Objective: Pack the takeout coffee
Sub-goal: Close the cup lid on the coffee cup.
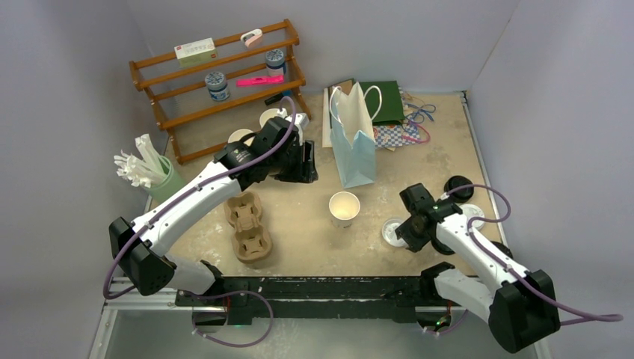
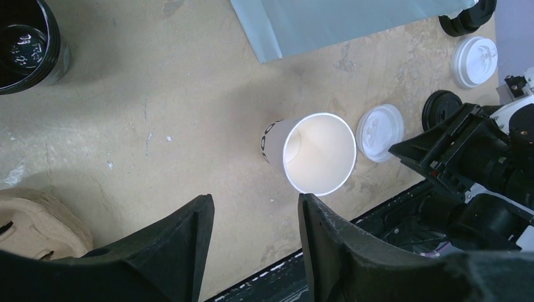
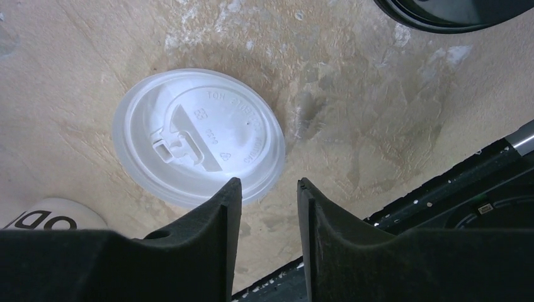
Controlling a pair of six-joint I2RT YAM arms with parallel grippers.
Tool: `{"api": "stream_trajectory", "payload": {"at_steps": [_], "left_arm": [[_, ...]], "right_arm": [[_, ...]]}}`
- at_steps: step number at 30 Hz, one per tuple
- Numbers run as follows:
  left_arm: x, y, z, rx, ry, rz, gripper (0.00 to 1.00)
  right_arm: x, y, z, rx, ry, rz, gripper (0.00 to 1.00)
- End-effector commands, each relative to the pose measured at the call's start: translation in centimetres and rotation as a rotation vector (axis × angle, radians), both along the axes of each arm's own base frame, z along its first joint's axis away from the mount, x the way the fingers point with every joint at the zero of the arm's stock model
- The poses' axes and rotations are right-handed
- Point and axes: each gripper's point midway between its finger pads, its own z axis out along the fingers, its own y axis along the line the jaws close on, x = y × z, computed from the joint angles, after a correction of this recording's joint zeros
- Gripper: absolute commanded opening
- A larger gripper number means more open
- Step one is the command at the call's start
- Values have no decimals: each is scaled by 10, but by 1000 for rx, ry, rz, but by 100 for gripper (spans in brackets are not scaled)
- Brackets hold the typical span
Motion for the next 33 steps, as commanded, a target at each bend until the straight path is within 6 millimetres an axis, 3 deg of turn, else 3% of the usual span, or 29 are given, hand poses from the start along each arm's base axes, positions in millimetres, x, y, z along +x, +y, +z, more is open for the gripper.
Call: {"api": "stream_trajectory", "payload": {"at_steps": [1, 13, 18, 23, 28, 33], "left_arm": [[4, -6, 6, -18, -25, -35, 54], [4, -1, 12, 3, -37, -43, 54], [3, 0, 14, 3, -40, -37, 53], [4, -3, 18, -8, -52, -49, 53], [2, -17, 29, -82, -88, -117, 53], [-8, -41, 48, -247, -129, -210, 56]], "right_arm": [[5, -4, -5, -23, -9, -48, 38], [6, -8, -26, -52, 3, -33, 34], [8, -7, -23, -52, 9, -21, 15], [9, -2, -2, -32, 15, 18, 0], [11, 10, 33, 30, -9, 87, 0], [19, 32, 88, 142, -66, 181, 0]]}}
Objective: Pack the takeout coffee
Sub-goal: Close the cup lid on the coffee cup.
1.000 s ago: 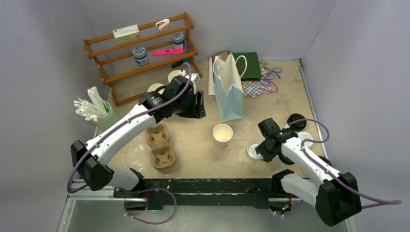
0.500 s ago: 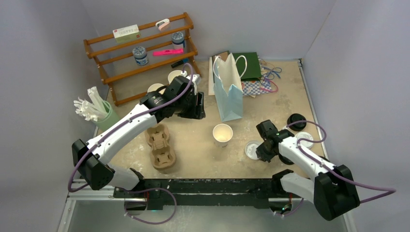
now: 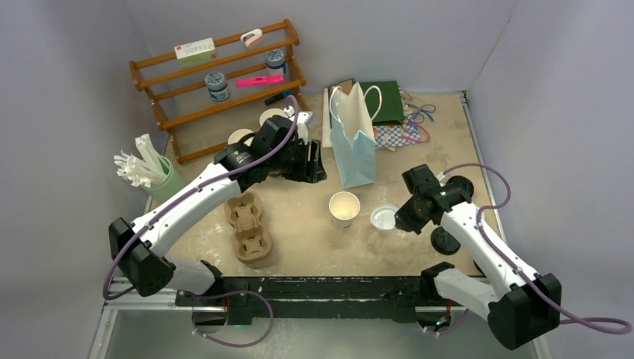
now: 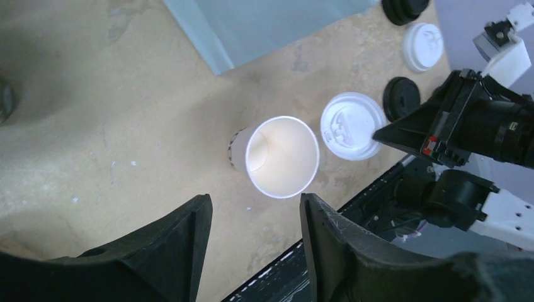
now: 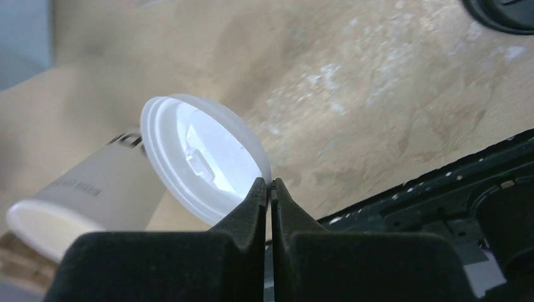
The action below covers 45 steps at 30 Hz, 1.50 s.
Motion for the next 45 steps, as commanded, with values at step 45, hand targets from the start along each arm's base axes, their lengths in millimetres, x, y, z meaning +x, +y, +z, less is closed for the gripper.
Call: {"api": "stream_trajectory", "payload": {"at_steps": [45], "left_arm": [[-83, 4, 214, -396, -1480, -625, 90]], "right_arm": [[0, 167, 333, 1231, -675, 882, 0]]}}
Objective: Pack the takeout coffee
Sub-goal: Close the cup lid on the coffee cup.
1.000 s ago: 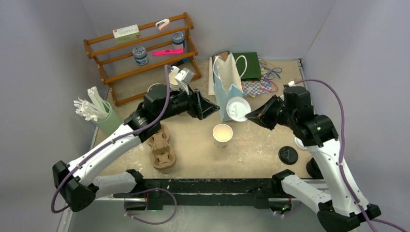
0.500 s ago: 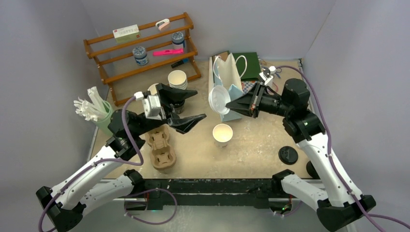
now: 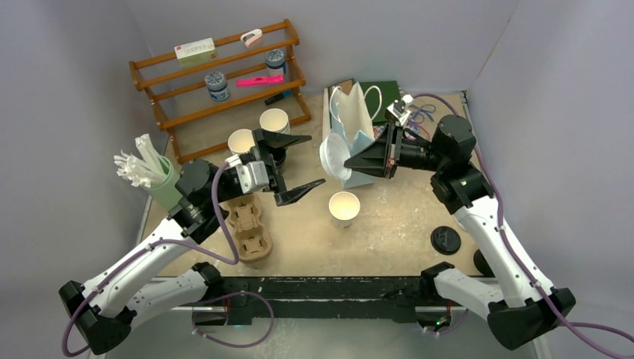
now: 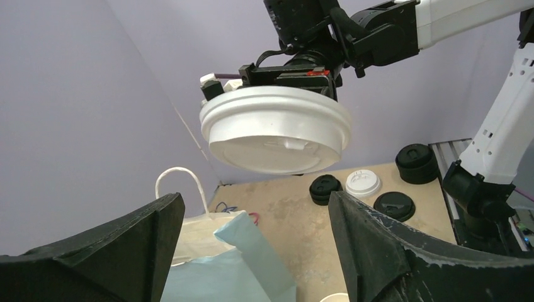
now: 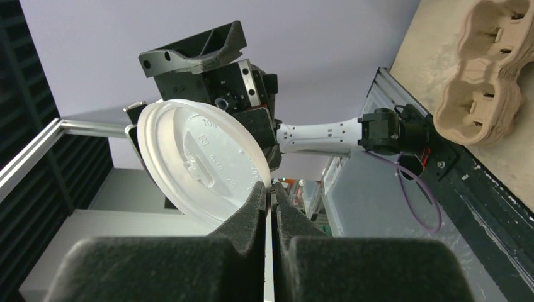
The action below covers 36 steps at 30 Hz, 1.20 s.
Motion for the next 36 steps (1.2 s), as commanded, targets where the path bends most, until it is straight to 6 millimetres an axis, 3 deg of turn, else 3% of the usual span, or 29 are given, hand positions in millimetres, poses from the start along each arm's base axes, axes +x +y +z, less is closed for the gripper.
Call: {"api": "stream_trajectory", "payload": {"at_steps": [1, 11, 36], "left_arm": [[-4, 4, 22, -39, -106, 1, 90], [-16, -8, 26, -46, -146, -104, 93], [0, -12, 30, -88, -200, -52, 96]], "right_arm": [[-11, -1, 10, 35, -38, 72, 0], [-4, 3, 6, 43, -19, 86, 0], [5, 7, 3, 63, -13, 83, 0]]}}
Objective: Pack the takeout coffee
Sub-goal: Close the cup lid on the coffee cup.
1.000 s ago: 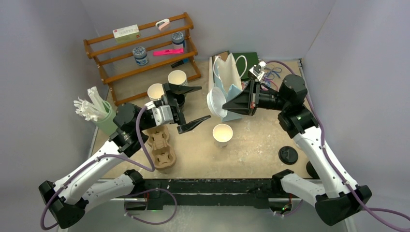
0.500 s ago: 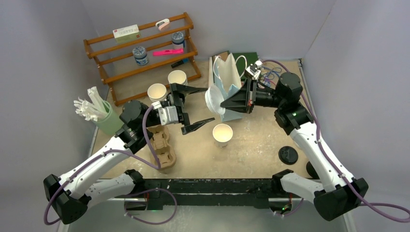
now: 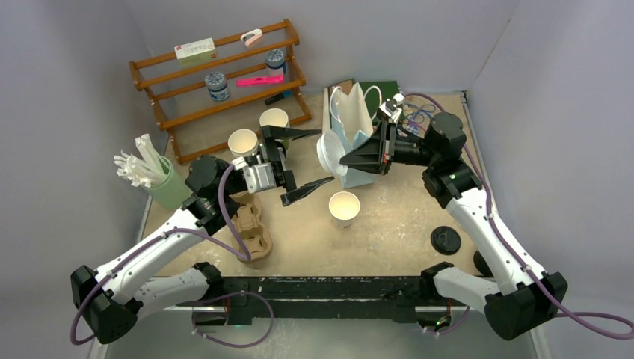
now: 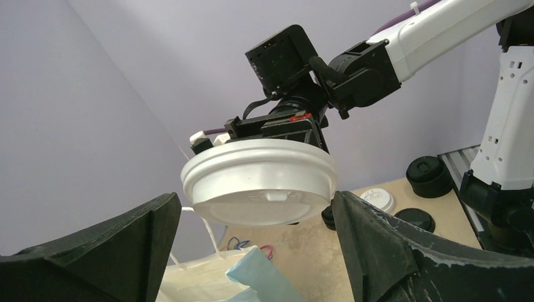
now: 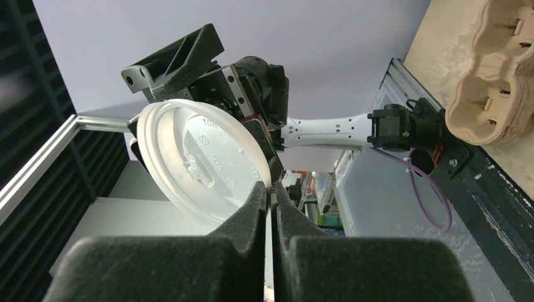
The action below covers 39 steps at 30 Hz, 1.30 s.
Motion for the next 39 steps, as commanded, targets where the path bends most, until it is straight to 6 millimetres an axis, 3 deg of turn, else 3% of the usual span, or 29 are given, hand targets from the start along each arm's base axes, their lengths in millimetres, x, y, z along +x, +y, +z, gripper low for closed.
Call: {"api": "stream_trajectory", "payload": {"at_steps": [1, 39], "left_arm": [[-3, 6, 20, -53, -70, 11, 96], [-4, -4, 28, -68, -62, -36, 98]], "right_arm": [[-6, -2, 10, 31, -54, 24, 0], [-5, -1, 16, 50, -64, 23, 0]]}}
